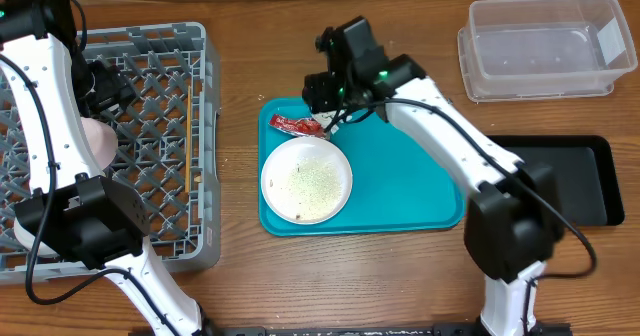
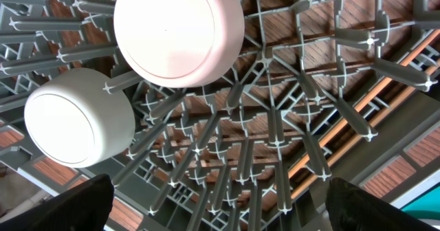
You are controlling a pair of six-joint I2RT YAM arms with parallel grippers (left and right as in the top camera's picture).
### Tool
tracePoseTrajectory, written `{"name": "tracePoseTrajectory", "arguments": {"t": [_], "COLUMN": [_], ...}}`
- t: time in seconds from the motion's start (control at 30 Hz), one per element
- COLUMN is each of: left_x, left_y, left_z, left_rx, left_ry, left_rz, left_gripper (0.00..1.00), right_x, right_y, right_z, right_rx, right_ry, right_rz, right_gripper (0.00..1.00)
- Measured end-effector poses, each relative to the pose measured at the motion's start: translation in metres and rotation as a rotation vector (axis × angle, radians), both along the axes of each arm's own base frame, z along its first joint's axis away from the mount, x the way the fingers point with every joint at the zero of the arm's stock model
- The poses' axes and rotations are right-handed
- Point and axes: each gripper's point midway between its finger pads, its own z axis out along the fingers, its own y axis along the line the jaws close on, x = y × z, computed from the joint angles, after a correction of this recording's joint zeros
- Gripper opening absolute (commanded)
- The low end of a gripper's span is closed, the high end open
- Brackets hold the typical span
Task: Sort waste into correct bins and load items into the dishwasher
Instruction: 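Reach the right gripper to the white tissue on the tray and grasp it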
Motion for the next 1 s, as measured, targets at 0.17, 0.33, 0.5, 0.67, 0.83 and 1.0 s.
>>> {"name": "tracePoseTrajectory", "arguments": {"t": [0.17,0.33,0.5,0.67,0.83,1.0], "left_x": [0.000,0.000,0.000,0.000,0.000,0.000], "left_y": [0.000,0.000,0.000,0.000,0.000,0.000], "left_z": [0.000,0.000,0.000,0.000,0.000,0.000], "left_rx": [0.000,0.000,0.000,0.000,0.000,0.000], "left_ry": [0.000,0.000,0.000,0.000,0.000,0.000], "left_rz": [0.000,0.000,0.000,0.000,0.000,0.000], "left_gripper": [1.00,1.00,1.00,1.00,1.00,1.00], "right_x": [0.004,0.005,0.004,0.000,-0.003,-0.008], "right_y": [-0.002,-0.003,-0.005,-0.006,-0.009,-0.020], "right_z": [-0.049,-0.069,-0.081,-0.103,-0.109,-0.112], "right_rx": [-0.082,-0.115,-0.140,-0.182,-0.207,-0.256], "right_ry": [0.033,0.048,0.058,0.085,0.098,0.123], "right_rz": [0.048,0.064,0.071,0.072,0.073,0.054], "right_gripper": [0.72,0.62,0.49,0.41,0.13,0.04]}}
